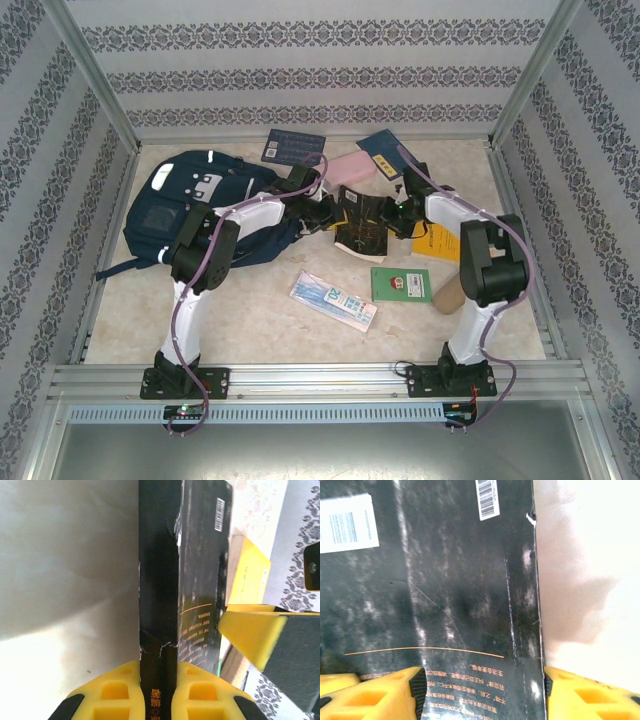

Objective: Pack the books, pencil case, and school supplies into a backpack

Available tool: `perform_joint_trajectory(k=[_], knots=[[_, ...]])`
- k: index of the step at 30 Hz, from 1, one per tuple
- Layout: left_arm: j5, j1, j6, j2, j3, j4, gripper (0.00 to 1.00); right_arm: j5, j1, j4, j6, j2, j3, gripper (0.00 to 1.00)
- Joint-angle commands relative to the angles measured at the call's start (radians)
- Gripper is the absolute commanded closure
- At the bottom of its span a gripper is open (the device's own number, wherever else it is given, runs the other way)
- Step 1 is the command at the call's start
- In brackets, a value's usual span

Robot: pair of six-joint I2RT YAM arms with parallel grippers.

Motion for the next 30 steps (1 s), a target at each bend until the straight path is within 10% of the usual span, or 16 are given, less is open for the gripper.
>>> perform_joint_trajectory(k=[1, 12, 22, 30], knots=[[0.11, -0.022, -0.016, -0.122, 0.036, 0.059, 1.0, -0.183, -0.031, 0.216, 0.136, -0.086, -0.065, 0.34], [0.238, 0.005, -0.174, -0.238, 0.017, 0.248, 1.0, -0.381, -0.102, 0.52, 0.356, -0.131, -0.188, 0.21], [0.27, 0.031, -0.346, -0.234, 0.018, 0.492, 1.0, -0.485, -0.118, 1.274, 0.887, -0.039, -0.322, 0.15], [0.268, 0.061, -0.382, -0.213, 0.015, 0.563, 1.0, -0.504, -0.083, 1.381, 0.968, -0.052, -0.343, 0.13]])
